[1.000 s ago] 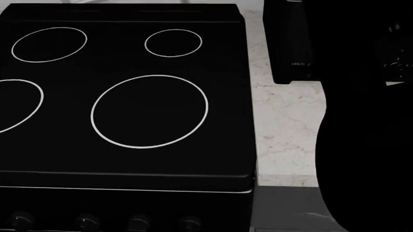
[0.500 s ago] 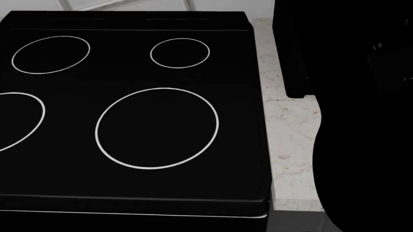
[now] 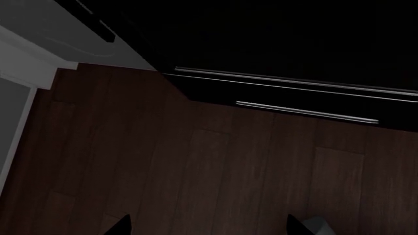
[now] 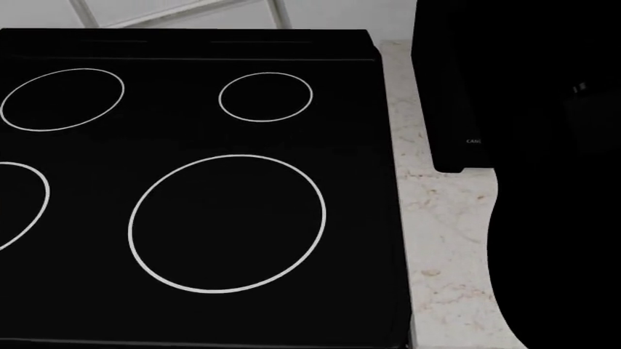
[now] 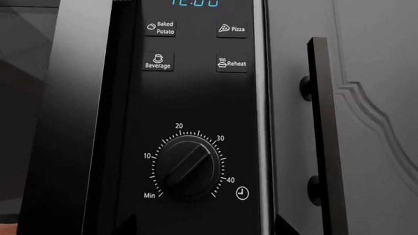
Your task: Press the stop button on the microwave
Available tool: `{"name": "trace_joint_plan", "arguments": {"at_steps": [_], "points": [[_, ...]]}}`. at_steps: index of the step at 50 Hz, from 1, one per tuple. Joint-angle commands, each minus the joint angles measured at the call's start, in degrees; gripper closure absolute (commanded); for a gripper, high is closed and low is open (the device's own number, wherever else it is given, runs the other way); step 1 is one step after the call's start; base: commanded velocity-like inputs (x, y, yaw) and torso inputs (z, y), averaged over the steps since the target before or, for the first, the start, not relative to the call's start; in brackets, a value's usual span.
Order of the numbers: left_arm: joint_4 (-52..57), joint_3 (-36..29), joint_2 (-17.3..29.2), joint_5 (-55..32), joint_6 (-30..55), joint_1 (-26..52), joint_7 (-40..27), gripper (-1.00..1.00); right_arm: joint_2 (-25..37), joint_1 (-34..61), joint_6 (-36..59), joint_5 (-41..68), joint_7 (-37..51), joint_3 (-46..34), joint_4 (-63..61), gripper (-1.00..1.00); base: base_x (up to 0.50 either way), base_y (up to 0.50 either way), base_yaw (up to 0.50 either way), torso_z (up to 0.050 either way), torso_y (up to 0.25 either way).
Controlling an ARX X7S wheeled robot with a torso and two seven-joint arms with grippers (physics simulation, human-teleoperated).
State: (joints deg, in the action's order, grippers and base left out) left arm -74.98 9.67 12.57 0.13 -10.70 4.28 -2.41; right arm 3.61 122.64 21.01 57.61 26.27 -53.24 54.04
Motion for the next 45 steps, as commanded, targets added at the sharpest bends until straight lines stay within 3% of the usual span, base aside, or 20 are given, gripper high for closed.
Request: {"name": "trace_joint_plan", "arguments": {"at_steps": [1, 45], "points": [[-0.02, -0.04, 0.0, 0.0, -0.01, 0.14, 0.0, -1.0, 0.65, -1.23, 0.01, -0.33, 0.98, -0.72, -1.61, -1.0, 0.0, 0.0, 0.0, 0.05, 0.082], [-0.02, -0.04, 0.0, 0.0, -0.01, 0.14, 0.0, -1.0, 1.55, -2.54, -1.12, 0.81, -0.18, -0.13, -4.88, -1.0, 0.12, -0.01, 0.0, 0.05, 0.081]]}}
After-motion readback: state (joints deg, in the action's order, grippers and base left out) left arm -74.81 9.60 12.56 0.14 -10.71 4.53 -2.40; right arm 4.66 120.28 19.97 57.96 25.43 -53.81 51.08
